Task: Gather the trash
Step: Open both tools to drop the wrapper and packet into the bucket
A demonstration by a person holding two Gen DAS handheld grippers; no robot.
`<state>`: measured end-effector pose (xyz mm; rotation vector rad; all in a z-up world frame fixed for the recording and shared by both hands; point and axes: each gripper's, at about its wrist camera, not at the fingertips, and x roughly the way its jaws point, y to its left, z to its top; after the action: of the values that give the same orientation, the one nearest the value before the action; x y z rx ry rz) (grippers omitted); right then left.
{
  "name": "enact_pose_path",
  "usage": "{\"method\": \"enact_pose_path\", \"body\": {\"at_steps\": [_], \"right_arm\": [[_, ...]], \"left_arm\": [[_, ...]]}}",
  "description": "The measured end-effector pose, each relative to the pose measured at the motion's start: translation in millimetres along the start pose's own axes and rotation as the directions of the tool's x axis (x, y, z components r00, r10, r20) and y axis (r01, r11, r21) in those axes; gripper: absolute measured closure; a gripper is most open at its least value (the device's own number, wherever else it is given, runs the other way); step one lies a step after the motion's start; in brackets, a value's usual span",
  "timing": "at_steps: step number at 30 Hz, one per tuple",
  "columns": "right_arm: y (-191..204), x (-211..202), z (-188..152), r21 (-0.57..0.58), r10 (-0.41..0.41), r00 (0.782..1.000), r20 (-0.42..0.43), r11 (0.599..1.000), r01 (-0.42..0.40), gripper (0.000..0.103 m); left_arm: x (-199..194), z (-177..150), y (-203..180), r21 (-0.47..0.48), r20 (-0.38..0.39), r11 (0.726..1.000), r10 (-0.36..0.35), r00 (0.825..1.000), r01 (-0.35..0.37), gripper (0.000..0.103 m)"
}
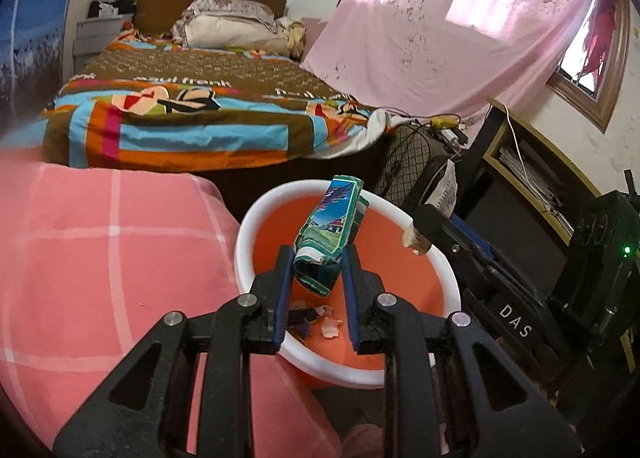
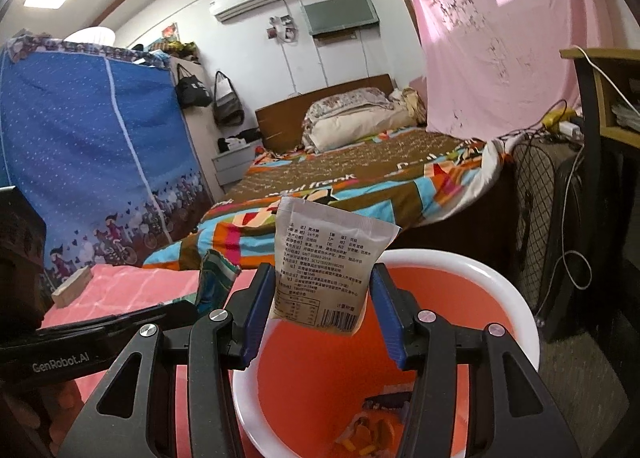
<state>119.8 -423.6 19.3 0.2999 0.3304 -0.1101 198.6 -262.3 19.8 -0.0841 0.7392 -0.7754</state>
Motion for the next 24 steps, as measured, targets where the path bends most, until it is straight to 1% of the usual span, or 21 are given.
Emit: {"method": "enact_pose_path", "body": {"at_steps": [4,6,12,24], "right_arm": [[-3,1,0,0.017,-0.010,1.000,-0.011,1.000,0.010,0.051],[-4,0,0,0.022,-0.013,1.000,-0.014,1.000,0.014,0.051],[-8,-1,1,0.033,-0.026,1.000,-0.012,0.999,0.027,0.050],[-12,-2,1,0.040,-0.036,0.999,-0.010,0.999,0.037,0.047]], "left_arm": [[5,0,-5,-0.002,-0.023,1.000,-0.001,1.000,0.001,0.075],[6,-1,-6,-0.002,-0.028,1.000,-0.001,1.000,0.001,0.073],[7,1,-6,-0.007,-0.038,1.000,0.009,0.999,-0.009,0.070],[6,4,-2,-0.025,-0.023,0.999,0.021,1.000,-0.021,0.061]]}}
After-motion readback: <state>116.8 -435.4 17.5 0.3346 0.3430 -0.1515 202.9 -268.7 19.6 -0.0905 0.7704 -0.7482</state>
